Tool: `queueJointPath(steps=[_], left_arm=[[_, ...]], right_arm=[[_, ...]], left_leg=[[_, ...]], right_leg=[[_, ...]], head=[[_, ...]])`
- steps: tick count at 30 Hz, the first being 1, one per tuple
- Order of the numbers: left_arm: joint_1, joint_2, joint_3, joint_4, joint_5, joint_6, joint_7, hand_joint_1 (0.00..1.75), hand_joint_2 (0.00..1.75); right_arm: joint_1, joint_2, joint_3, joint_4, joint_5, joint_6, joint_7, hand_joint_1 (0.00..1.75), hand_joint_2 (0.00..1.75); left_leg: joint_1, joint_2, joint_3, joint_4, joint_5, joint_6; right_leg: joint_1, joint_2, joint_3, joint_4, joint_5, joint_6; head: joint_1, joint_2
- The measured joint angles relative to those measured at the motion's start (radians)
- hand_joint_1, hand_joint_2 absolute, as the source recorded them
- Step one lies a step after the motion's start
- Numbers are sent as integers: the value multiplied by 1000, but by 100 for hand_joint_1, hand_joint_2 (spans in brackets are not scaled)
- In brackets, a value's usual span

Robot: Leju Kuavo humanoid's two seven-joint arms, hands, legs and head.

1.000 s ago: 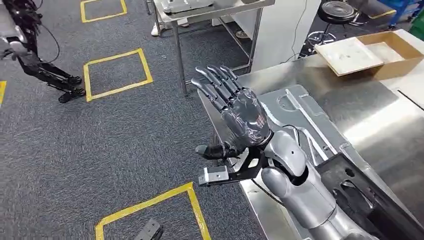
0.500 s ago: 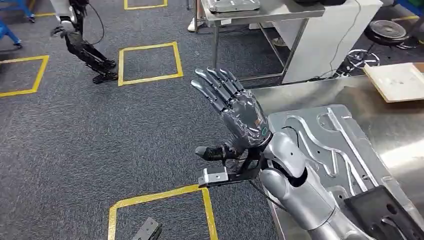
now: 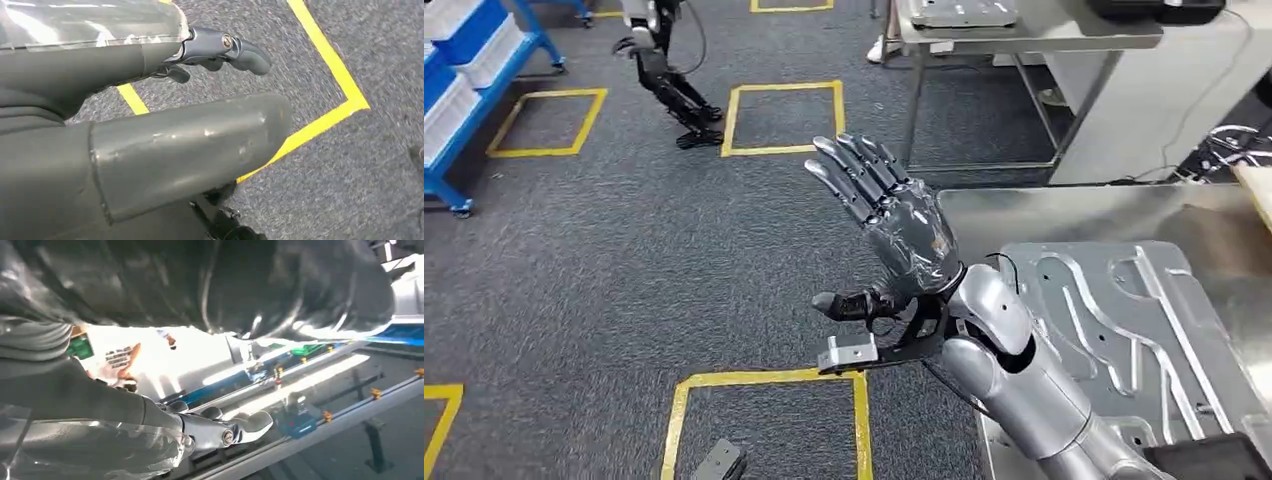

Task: Take the parts from the cabinet and place them on the table.

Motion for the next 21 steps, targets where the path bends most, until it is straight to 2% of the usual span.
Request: queueJointPath(steps=[1, 2, 4, 5, 6, 7, 8, 9, 10, 11, 12, 13, 15, 16, 17, 18, 20, 21], left_arm=[[-2, 0, 0, 0, 0, 0, 0, 0, 0], [-4, 0, 0, 0, 0, 0, 0, 0, 0], [-1, 1, 0, 0, 0, 0, 0, 0, 0], [1, 2, 0, 0, 0, 0, 1, 0, 0], [3, 2, 0, 0, 0, 0, 1, 0, 0], [3, 2, 0, 0, -1, 2, 1, 0, 0], [2, 3, 0, 0, -1, 3, 2, 0, 0], [0, 4, 0, 0, -1, 4, 2, 0, 0], [-1, 5, 0, 0, -1, 6, 2, 0, 0], [1, 7, 0, 0, -1, 11, 2, 0, 0], [4, 12, 0, 0, -1, 15, 3, 0, 0], [7, 16, 0, 0, 0, 18, 5, 0, 0], [10, 23, 0, 0, 0, 21, 6, 0, 0], [10, 26, 0, 0, 0, 21, 7, 0, 0], [12, 29, 0, 0, 0, 21, 7, 0, 0], [11, 31, 0, 0, 0, 21, 7, 0, 0], [20, 37, 1, 0, 3, 21, 7, 0, 0], [27, 38, 1, 0, 4, 21, 5, 0, 0]], right_arm=[[0, 0, 0, 0, 0, 0, 0, 0, 0], [-1, -1, 0, 0, 0, 0, 0, 0, 0], [-1, 0, 0, 0, 0, 0, 0, 0, 0], [-1, 0, 0, 0, 0, 0, 0, 0, 0], [-1, 0, 0, 0, 0, 0, 0, 0, 0], [-1, 0, 0, 0, 0, 0, 0, 0, 0], [0, 0, 0, -1, -1, -2, 0, 0, 0], [4, 0, 0, -1, -1, -5, -1, 0, 0], [15, 0, 0, 0, -4, -8, -1, 0, 0], [27, 0, 0, 0, -7, -12, -2, 0, 0], [36, 0, 0, 0, -9, -14, -3, 0, 0], [40, 0, 0, 0, -11, -17, -3, 0, 0], [42, 0, 0, 0, -11, -20, -8, 0, 0], [42, 0, 0, 0, -11, -22, -10, 0, 0], [42, 0, 0, 0, -11, -23, -11, 0, 0], [45, 0, 0, 0, -11, -23, -12, 0, 0], [51, 0, 0, 0, -16, -27, -15, 0, 0], [51, 1, 0, 0, -16, -27, -16, 0, 0]], left_leg=[[-7, 42, 26, -57, -5, 5], [-14, 36, 32, -64, -3, 17], [-15, 16, 25, -61, -4, 27], [-16, 5, 25, -63, -3, 32], [-8, -6, 33, -74, 3, 41], [-7, -15, 35, -79, 5, 45], [-5, -19, 34, -79, 8, 52], [-6, -29, 33, -79, 8, 56], [-6, -42, 33, -78, 7, 56], [-6, -55, 33, -77, 7, 56], [-6, -67, 33, -75, 7, 56], [-6, -81, 33, -73, 6, 56], [-6, -98, 33, -67, 2, 52], [-5, -108, 33, -64, 0, 49], [-4, -118, 30, -60, -3, 45], [-10, -128, 22, -51, -4, 39], [-3, -146, 15, -57, 1, 27], [0, -157, 15, -60, 4, 19]], right_leg=[[5, -8, 1, 2, -4, 5], [11, -14, 1, 6, -8, 11], [14, -32, 5, 2, -10, 18], [14, -43, 10, -1, -11, 23], [11, -43, 9, 1, -17, 30], [4, 1, 6, 21, -34, 35], [3, 37, -19, 75, -71, 36], [3, 60, -59, 158, -113, 37], [3, 69, -98, 236, -144, 38], [3, 73, -127, 289, -153, 38], [3, 74, -137, 298, -139, 38], [3, 75, -127, 262, -102, 37], [1, 83, -90, 170, -39, 34], [-1, 95, -63, 107, -3, 32], [-7, 143, -38, 42, 11, 27], [-9, 166, -31, 24, 5, 26], [-1, 149, -32, 26, 1, 21], [2, 141, -30, 25, 1, 15]], head=[[0, 0], [1, 0], [2, 0], [2, 0], [2, 0], [2, 0], [3, 0], [3, 0], [2, 0], [3, 0], [2, 0], [3, 0], [3, 0], [2, 0], [3, 0], [2, 0], [3, 0], [2, 0]])
